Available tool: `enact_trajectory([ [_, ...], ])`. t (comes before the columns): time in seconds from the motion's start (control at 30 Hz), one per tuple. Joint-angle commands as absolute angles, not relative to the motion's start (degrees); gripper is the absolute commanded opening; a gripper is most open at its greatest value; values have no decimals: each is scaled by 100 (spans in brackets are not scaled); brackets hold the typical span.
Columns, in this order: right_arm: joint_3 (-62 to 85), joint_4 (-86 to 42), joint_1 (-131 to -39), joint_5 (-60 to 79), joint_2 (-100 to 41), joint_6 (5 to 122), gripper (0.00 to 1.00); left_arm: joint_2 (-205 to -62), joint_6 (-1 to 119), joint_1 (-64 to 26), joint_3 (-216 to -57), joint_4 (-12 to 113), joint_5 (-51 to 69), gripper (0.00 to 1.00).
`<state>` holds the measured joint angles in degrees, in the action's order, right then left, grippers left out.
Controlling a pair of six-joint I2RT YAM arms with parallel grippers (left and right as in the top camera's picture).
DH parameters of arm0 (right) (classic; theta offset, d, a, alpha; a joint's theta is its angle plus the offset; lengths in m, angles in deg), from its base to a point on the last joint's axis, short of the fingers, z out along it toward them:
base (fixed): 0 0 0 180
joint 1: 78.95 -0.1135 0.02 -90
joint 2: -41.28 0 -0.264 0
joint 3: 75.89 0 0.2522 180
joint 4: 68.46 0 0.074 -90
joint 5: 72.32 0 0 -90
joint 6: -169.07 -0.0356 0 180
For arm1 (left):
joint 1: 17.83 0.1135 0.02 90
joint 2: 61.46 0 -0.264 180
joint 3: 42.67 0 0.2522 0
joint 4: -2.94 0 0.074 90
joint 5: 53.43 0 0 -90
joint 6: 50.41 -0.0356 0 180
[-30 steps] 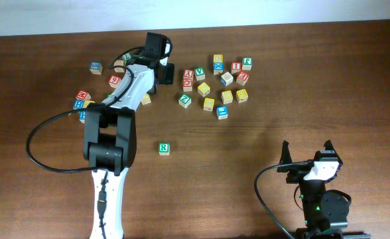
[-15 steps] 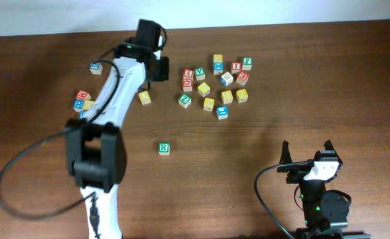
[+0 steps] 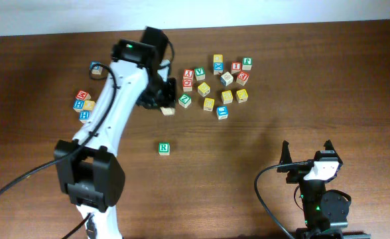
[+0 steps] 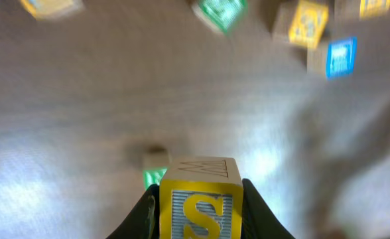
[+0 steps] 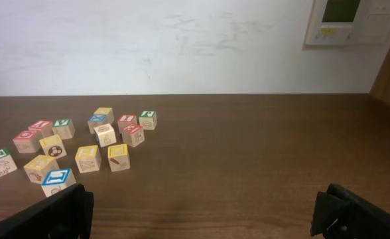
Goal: Spell out RSS
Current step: 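Carry the S block and place it right of the R block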
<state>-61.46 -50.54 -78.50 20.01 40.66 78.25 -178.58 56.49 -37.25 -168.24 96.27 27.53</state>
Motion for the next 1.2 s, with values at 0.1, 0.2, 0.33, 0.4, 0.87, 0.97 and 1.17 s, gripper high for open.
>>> enact_trajectory([
  [0.1, -6181, -5019, -7802, 2005, 4107, 7864, 98, -17821, 6023, -4896, -16111, 9704, 2628, 20],
  [0.2, -6181, -5019, -7802, 2005, 4107, 7864, 98, -17821, 6349, -5323, -15742, 9527, 2814, 21],
  [0.33, -6181, -5019, -7802, 2005, 4107, 7864, 98, -17821, 6747, -5648, -15274, 9345, 3149, 21],
  [0.4, -6181, -5019, -7802, 2005, 4107, 7864, 98, -17821, 6797, -5655, -15027, 9212, 3149, 20],
  [0.87, -6181, -5019, -7802, 2005, 4107, 7864, 98, -17821, 7216, -5388, -14094, 7949, 4250, 20],
  [0.97, -6181, -5019, -7802, 2005, 4107, 7864, 98, -17821, 7219, -5226, -14092, 7892, 4296, 19],
  [1.17, -6181, -5019, -7802, 2005, 4107, 7864, 98, -17821, 7389, -5067, -14083, 7863, 4392, 20],
])
